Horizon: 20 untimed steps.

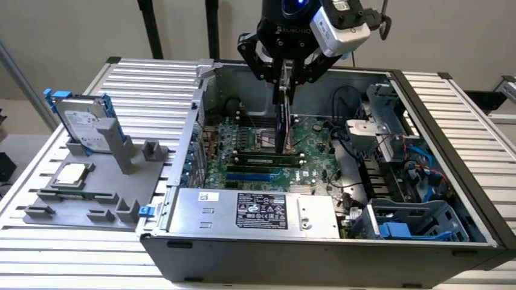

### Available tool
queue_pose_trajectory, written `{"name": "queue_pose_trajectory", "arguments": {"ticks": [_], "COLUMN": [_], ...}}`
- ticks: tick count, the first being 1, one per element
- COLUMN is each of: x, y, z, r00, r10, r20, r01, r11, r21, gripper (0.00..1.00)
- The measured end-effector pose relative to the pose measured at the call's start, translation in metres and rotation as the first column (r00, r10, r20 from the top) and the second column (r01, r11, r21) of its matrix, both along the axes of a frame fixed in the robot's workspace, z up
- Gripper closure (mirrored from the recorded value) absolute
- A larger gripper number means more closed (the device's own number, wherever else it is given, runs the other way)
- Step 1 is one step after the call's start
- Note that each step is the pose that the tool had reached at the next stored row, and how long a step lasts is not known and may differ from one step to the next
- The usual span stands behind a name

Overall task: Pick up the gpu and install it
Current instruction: 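Pick up the gpu and move the gpu toward the slot, then insert the gpu into the slot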

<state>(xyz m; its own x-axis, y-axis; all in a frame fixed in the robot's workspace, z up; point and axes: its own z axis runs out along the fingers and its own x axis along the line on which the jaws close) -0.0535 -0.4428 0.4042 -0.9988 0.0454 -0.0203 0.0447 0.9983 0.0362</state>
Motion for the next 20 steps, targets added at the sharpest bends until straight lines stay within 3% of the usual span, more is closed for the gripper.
{"name": "queue_pose_trajectory", "arguments": {"ticks": [18, 20], "x": [0.0000, 0.0000], "y": [0.0000, 0.0001], "z": [0.0000, -0.0005], "r00": [1.0000, 0.9998], "r10": [0.000, 0.019], "r20": [0.0000, 0.0000], "r01": [0.000, -0.019], "r11": [1.0000, 0.9998], "r21": [0.0000, 0.0000], "gripper": [1.00, 1.00]}}
